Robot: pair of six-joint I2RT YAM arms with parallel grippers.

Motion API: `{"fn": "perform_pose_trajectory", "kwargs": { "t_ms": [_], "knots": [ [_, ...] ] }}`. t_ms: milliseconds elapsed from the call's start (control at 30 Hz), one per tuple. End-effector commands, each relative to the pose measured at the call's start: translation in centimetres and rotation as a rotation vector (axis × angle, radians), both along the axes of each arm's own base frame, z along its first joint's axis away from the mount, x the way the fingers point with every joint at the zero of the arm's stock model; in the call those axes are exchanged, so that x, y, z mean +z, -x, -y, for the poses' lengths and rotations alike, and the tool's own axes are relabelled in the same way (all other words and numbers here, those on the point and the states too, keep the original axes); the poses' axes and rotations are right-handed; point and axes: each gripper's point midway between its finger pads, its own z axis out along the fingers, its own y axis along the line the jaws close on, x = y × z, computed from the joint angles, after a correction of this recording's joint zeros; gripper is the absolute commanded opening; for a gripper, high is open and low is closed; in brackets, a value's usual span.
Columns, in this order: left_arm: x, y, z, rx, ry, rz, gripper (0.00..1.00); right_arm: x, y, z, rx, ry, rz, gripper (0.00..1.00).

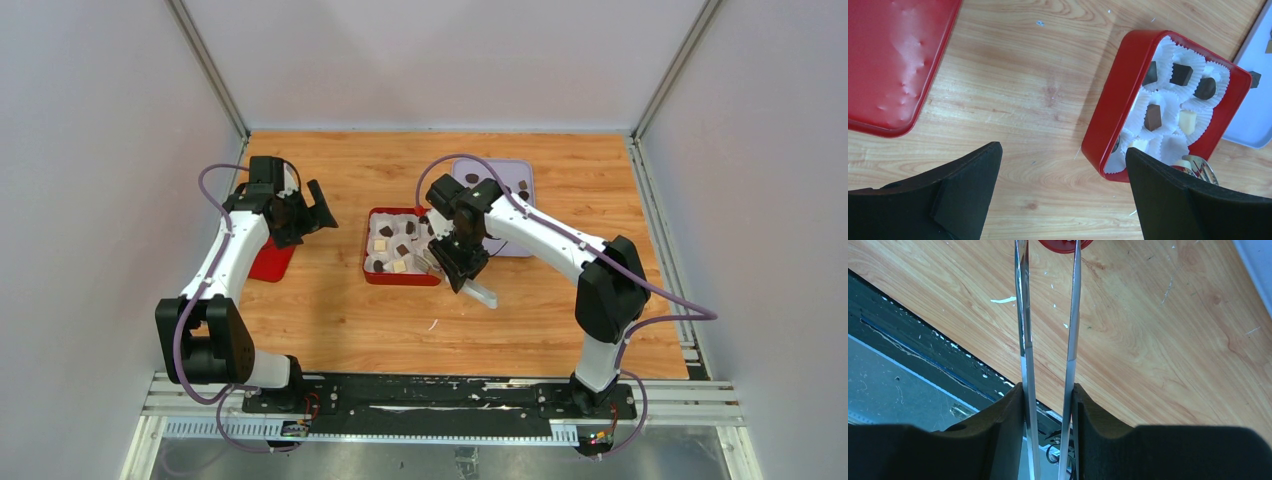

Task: Pack the chocolate

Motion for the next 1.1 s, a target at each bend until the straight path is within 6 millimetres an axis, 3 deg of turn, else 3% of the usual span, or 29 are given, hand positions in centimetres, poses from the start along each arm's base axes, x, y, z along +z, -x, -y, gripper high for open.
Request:
{"fn": "perform_pose_trajectory", "kwargs": {
  "t_ms": [0, 367, 600, 767, 900, 1067],
  "knots": [
    [0.5, 0.0, -0.2, 0.004, -0.001, 0.022, 1.00, 0.1, 1.4, 0.7, 0.027, 0.029, -0.026, 0.41],
    [0.5, 0.2, -0.2, 0.007, -0.001, 0.025, 1.00, 0.5, 1.1, 0.9, 0.017, 0.033, 0.003, 0.39],
    [0.6, 0.3, -0.2, 0.007, -0.002, 0.024, 1.00, 3.4, 0.2, 0.3, 0.017, -0.024, 0.070, 0.03],
    [0.6, 0.1, -0.3, 0.009, -0.011, 0.025, 1.00, 6.4, -1.6, 0.5, -0.024, -0.084, 0.148, 0.00],
    [0.6, 0.1, -0.7, 0.014, -0.030, 0.020, 1.00, 7.3, -4.6, 4.1, -0.162, -0.038, 0.227, 0.00],
    [0.1, 0.3, -1.6, 0.025, -0.080, -0.008, 1.00, 6.8, -8.7, 13.5, -0.581, 0.022, 0.300, 0.00]
  ]
}}
